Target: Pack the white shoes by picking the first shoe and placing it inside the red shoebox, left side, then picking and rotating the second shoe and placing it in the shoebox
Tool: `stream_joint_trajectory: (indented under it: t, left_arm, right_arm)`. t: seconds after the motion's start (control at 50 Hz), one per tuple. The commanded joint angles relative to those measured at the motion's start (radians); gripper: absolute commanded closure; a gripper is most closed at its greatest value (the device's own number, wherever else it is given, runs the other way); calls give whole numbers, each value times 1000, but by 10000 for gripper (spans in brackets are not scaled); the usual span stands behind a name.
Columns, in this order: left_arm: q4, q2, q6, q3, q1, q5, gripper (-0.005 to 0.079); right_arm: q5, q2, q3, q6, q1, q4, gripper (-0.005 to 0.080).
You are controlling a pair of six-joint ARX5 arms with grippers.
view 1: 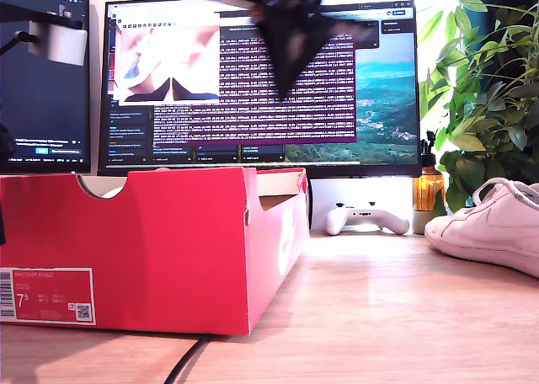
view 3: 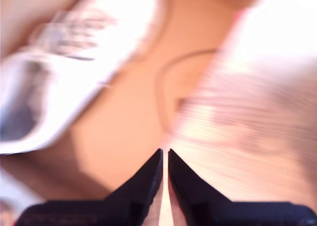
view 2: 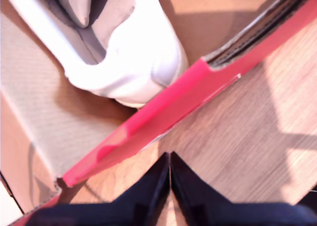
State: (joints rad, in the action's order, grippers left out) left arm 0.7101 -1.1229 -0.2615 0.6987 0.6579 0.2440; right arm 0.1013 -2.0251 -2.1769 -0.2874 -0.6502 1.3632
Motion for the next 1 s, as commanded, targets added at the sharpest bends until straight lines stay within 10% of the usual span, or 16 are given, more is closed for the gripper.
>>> stream_joint_trajectory:
  t: [0.0,0.36,0.7,0.98]
  left_arm:
    - [-3,-10,0,-10,-1,-2,762]
    - [-4,-10,0,-10,-1,-2,761]
    - [-4,-10,0,-10,-1,-2,762]
    - [-5,-10,0,-10,-1,-2,762]
  right_arm:
    - [18,-20,19,-6,27,-2,762]
    - [1,0,19,-474,187,-2,710]
    - [75,75,19,-548,195,5,422]
    - [139,180,77,-689,208,7,413]
